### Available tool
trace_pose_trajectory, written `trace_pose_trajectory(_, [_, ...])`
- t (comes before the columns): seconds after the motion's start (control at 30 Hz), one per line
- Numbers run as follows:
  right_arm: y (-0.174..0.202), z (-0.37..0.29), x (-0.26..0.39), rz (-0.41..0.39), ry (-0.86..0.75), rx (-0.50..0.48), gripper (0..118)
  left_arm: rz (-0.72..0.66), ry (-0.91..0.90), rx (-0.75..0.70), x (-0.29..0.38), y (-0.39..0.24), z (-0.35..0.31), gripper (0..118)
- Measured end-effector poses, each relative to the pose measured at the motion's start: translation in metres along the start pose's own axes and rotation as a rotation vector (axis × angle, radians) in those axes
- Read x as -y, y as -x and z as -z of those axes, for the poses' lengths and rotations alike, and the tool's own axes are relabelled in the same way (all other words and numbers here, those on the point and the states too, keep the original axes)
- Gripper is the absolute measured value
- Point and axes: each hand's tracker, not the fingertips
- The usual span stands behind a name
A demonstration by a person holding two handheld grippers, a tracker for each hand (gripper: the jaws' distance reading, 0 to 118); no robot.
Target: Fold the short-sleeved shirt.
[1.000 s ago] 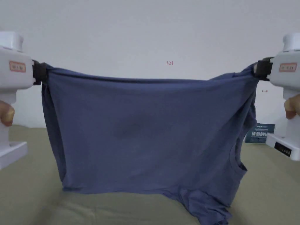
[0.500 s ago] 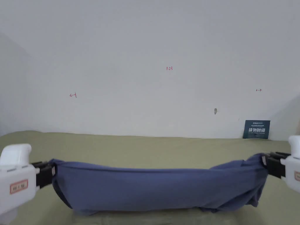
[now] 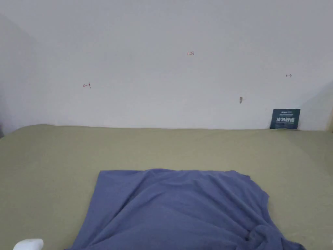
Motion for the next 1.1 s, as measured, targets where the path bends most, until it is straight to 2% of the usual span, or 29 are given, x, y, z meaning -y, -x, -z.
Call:
trace_pose_trajectory(0.1, [-0.003,0.005,0.011,-0.007,0.015,0.013,2,0.001,0.042,-0.013,0.015,0.001,0.006,2])
trace_pose_trajectory(0.17, [-0.004,0.007,0.012,0.018,0.046,-0.006,2,-0.008,0.068,-0.016,0.020,0.000,0.010,4])
trace_pose_trajectory(0.2, [-0.004,0.009,0.009,0.036,0.083,-0.024,2,-0.038,0.092,-0.019,0.021,0.002,0.012,15])
trace_pose_trajectory(0.23, [-0.004,0.009,0.007,0.030,0.092,-0.012,12,-0.071,0.120,-0.031,0.021,0.004,0.013,53])
trace_pose_trajectory(0.27, [-0.001,0.004,0.004,0.019,0.090,0.019,33,-0.120,0.141,-0.045,0.022,0.006,0.013,84])
trace_pose_trajectory(0.3, [0.000,-0.001,0.001,0.016,0.083,0.028,61,-0.162,0.144,-0.042,0.023,0.004,0.004,100])
trace_pose_trajectory(0.33, [0.001,-0.007,-0.003,0.011,0.076,0.013,92,-0.177,0.090,-0.013,0.021,0.003,-0.005,99])
trace_pose_trajectory(0.37, [0.002,-0.018,-0.008,-0.004,-0.003,-0.009,96,-0.189,0.035,0.031,0.018,0.001,-0.019,99])
trace_pose_trajectory(0.4, [0.004,-0.026,-0.011,-0.014,-0.054,-0.012,91,-0.194,-0.003,0.026,0.015,-0.004,-0.029,99])
trace_pose_trajectory(0.53, [0.025,-0.053,-0.023,-0.032,-0.153,0.066,93,-0.113,-0.137,-0.051,-0.003,-0.035,-0.065,98])
trace_pose_trajectory(0.6, [0.035,-0.062,-0.024,-0.030,-0.157,0.070,91,-0.062,-0.226,-0.092,-0.007,-0.055,-0.081,90])
trace_pose_trajectory(0.63, [0.038,-0.065,-0.023,-0.035,-0.158,0.068,80,-0.041,-0.264,-0.106,-0.007,-0.060,-0.085,69])
trace_pose_trajectory(0.67, [0.042,-0.067,-0.022,-0.051,-0.162,0.060,58,-0.009,-0.304,-0.106,-0.007,-0.068,-0.091,40])
trace_pose_trajectory(0.7, [0.046,-0.068,-0.019,-0.065,-0.173,0.057,26,0.013,-0.314,-0.107,-0.007,-0.069,-0.088,8])
trace_pose_trajectory(0.73, [0.050,-0.067,-0.017,-0.083,-0.181,0.073,0,0.021,-0.298,-0.103,-0.007,-0.071,-0.086,0])
trace_pose_trajectory(0.77, [0.052,-0.067,-0.014,-0.101,-0.164,0.126,0,0.026,-0.290,-0.109,-0.006,-0.072,-0.087,0])
trace_pose_trajectory(0.83, [0.051,-0.067,-0.012,-0.093,-0.191,0.097,0,0.024,-0.251,-0.057,-0.004,-0.070,-0.081,0])
trace_pose_trajectory(0.87, [0.048,-0.067,-0.011,-0.060,-0.189,0.066,0,0.022,-0.241,-0.052,-0.001,-0.069,-0.078,0])
trace_pose_trajectory(1.1, [0.041,-0.053,-0.001,-0.022,-0.150,0.075,0,0.018,-0.156,-0.097,0.021,-0.041,-0.055,1])
